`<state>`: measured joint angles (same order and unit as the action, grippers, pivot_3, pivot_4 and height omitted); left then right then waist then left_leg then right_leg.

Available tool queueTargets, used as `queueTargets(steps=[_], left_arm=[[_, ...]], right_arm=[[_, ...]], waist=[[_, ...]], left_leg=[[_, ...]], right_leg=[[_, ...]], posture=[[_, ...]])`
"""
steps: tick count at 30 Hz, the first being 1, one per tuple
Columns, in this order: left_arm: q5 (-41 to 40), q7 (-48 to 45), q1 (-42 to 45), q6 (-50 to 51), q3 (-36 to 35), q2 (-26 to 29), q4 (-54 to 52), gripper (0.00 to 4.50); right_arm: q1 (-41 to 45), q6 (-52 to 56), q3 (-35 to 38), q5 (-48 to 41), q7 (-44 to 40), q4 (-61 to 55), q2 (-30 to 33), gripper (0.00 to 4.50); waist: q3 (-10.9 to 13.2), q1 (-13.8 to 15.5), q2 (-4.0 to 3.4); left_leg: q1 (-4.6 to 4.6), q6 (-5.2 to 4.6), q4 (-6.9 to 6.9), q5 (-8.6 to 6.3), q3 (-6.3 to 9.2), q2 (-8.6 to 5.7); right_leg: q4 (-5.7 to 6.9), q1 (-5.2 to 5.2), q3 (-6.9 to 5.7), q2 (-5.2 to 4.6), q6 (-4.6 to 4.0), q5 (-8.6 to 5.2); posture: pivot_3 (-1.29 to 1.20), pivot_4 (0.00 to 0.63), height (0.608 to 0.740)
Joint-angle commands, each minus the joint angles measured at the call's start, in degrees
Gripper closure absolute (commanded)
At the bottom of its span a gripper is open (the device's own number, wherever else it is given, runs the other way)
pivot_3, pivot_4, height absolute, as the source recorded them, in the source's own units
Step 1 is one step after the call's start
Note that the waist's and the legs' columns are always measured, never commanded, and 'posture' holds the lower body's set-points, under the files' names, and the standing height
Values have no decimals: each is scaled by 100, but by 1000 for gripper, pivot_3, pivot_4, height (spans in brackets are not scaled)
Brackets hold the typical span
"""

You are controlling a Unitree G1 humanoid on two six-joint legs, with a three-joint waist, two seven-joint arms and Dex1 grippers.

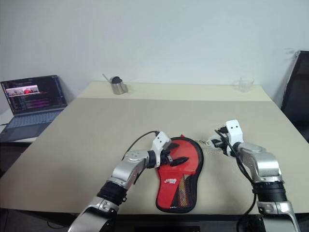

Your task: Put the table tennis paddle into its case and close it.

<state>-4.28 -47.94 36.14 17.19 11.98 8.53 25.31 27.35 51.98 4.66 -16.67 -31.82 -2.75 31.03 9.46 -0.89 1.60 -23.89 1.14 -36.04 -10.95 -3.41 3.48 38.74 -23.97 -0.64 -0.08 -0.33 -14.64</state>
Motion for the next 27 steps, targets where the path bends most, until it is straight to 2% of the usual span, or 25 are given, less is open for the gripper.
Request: queueTargets(steps=[1, 14, 18, 27], left_arm=[[100, -15, -123, 146, 194, -32, 339, 0], [107, -75, -94, 150, 264, 15, 388, 0], [119, -66, -87, 162, 287, 22, 396, 0], [129, -57, -98, 188, 328, 21, 393, 0]], right_arm=[[-314, -30, 7, -172, -381, -644, 368, 3973], [-1411, -310, -79, -474, -1315, -1441, 1245, 3975], [-1837, -503, 52, -704, -1746, -1696, 1505, 3975], [-2470, -802, 207, -1016, -2341, -2036, 1950, 3975]], waist=[[0, 18, 0], [0, 76, 1], [-1, 75, -1], [-1, 76, 2]], left_leg=[[0, 0, 0, 0, 0, 0], [0, 0, 4, -2, 8, -7], [3, -2, 15, -6, 14, -2], [4, -5, 13, -13, 23, -4]], right_leg=[[-3, 0, 0, 0, 0, 0], [-29, 11, -10, 3, 0, 0], [-75, 41, -24, 14, 1, 1], [-86, 48, -24, 12, 3, 1]], posture=[[0, 150, 740], [0, 150, 740], [0, 150, 740], [0, 150, 740]])
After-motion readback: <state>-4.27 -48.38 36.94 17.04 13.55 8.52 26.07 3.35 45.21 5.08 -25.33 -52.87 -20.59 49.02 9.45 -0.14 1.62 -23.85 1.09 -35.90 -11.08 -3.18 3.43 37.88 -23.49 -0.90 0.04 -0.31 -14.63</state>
